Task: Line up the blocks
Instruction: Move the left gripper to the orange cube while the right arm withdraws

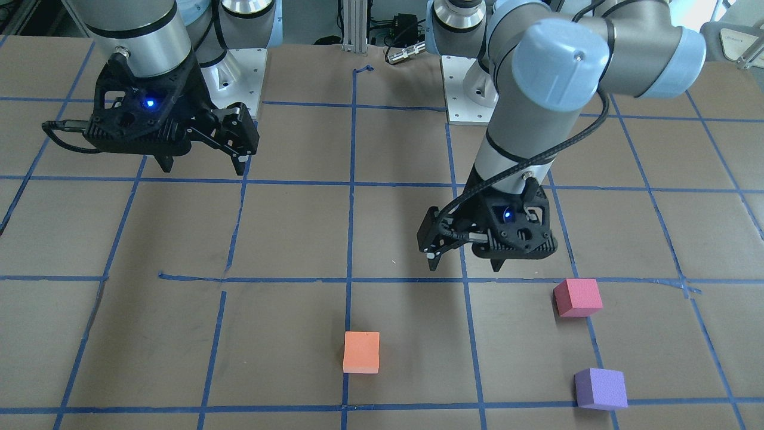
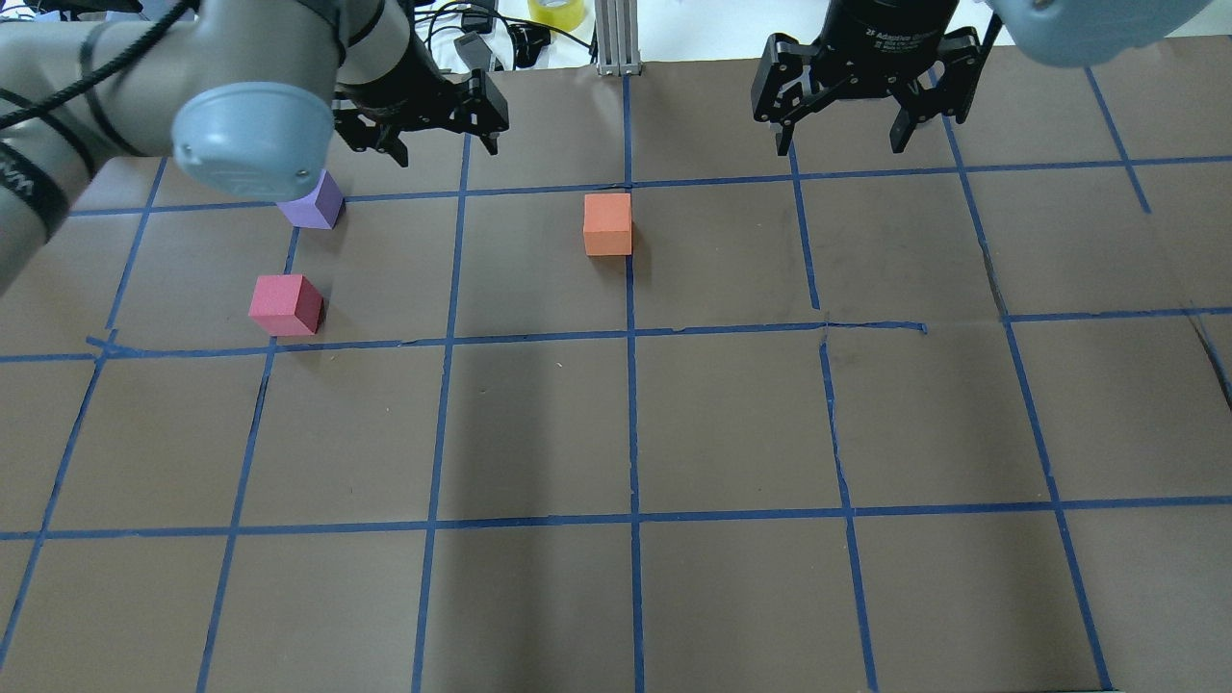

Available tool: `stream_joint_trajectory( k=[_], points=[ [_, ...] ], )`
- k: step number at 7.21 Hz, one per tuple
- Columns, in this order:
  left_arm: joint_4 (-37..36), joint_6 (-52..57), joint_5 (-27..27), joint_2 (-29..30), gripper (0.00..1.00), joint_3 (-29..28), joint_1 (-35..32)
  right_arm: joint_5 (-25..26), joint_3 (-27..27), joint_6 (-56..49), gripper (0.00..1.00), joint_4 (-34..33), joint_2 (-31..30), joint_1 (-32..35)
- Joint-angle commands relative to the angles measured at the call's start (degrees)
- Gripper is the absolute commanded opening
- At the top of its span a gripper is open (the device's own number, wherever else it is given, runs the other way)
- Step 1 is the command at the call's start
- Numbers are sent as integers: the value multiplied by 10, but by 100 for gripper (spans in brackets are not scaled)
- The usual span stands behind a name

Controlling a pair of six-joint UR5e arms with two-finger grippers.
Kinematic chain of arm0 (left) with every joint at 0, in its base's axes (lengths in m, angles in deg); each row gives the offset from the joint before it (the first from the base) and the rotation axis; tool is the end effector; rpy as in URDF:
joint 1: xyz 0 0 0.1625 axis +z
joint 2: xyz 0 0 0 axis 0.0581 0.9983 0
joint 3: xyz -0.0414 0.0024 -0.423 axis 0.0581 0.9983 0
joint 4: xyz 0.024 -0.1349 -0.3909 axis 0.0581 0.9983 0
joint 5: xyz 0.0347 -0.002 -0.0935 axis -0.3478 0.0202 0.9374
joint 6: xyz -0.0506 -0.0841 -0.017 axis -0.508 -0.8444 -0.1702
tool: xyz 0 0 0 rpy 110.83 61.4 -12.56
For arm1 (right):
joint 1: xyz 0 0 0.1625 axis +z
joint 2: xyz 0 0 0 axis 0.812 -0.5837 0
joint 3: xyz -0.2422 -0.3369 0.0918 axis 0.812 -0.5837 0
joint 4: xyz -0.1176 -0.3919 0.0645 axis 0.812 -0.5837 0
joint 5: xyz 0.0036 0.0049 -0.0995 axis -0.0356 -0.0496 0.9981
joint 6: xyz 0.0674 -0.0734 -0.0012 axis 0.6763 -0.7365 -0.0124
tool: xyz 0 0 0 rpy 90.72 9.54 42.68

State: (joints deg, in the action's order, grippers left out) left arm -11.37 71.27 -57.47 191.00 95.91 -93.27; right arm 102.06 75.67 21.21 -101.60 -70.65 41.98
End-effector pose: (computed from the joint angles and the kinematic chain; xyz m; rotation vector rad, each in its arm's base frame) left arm -0.2101 -0.6065 0.4160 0.0704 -3.0245 0.3778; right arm 0.1917 -0.5290 0.5207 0.0543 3.1386 -0.0846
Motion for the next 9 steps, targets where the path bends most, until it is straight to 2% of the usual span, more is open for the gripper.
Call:
stream_joint_trajectory(
  k=[1, 3, 6, 7, 8, 9],
  points=[
    [-27, -32, -5, 83, 100, -68, -36, -1, 3, 0, 78, -8, -5, -3],
    [-49, -38, -6, 155, 100, -90, -72, 4, 7, -2, 100, -7, -4, -5],
    [-59, -38, -13, 211, 100, -98, -78, 2, 10, -2, 100, -5, -4, -12],
    [-72, -58, -11, 222, 100, -105, -81, -1, 10, 1, 79, -9, -5, -12],
    [-73, -53, -11, 235, 100, -108, -88, 4, 10, -2, 93, -6, -4, -13],
    [-73, -52, -11, 244, 100, -108, -90, 2, 11, -2, 100, -7, -4, -13]
  ],
)
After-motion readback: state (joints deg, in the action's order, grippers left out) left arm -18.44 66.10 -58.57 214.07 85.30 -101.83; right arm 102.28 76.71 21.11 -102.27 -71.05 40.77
